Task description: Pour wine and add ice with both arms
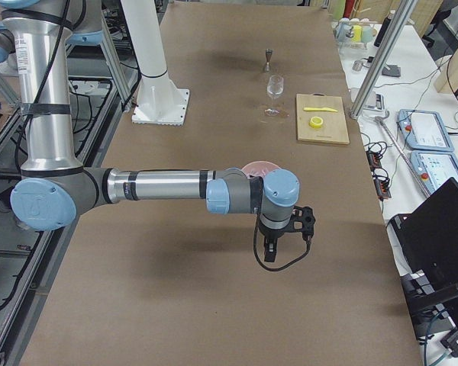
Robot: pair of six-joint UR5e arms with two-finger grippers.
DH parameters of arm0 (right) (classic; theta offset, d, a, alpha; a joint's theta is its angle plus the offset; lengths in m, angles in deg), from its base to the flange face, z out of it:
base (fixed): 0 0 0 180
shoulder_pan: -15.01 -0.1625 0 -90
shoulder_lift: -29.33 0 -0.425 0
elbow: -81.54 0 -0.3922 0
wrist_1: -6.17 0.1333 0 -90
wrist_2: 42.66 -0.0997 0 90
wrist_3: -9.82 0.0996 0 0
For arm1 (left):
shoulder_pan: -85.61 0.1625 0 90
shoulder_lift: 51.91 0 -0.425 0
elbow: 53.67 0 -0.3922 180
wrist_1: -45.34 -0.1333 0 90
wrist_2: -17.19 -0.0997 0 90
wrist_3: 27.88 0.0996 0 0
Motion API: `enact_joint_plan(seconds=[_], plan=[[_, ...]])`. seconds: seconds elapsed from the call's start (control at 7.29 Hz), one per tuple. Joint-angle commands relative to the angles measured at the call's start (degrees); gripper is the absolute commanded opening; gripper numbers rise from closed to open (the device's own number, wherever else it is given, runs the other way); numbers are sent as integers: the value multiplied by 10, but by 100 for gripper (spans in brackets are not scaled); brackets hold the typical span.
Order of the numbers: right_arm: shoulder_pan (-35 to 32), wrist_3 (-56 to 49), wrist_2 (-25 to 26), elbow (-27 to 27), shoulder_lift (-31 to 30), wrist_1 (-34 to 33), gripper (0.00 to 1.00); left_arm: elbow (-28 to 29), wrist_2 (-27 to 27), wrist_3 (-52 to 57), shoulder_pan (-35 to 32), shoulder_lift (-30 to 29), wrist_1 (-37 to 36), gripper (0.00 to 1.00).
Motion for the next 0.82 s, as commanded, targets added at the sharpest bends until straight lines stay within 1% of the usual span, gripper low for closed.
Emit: enact_joint_plan(seconds=[0.0, 0.14, 0.27, 0.55, 0.69], plan=[[0, 0, 0, 1, 0, -1, 100, -6, 3, -3, 1, 4, 41, 98], [0, 0, 0, 1, 0, 0, 100, -11, 4, -5, 2, 6, 53, 98], [0, 0, 0, 2, 0, -1, 100, -12, 1, -6, 11, -4, 53, 98], [0, 0, 0, 3, -1, -1, 100, -50, -2, -7, 36, -17, 49, 98], [0, 0, 0, 2, -1, -2, 100, -53, 3, -8, 36, -16, 49, 98]])
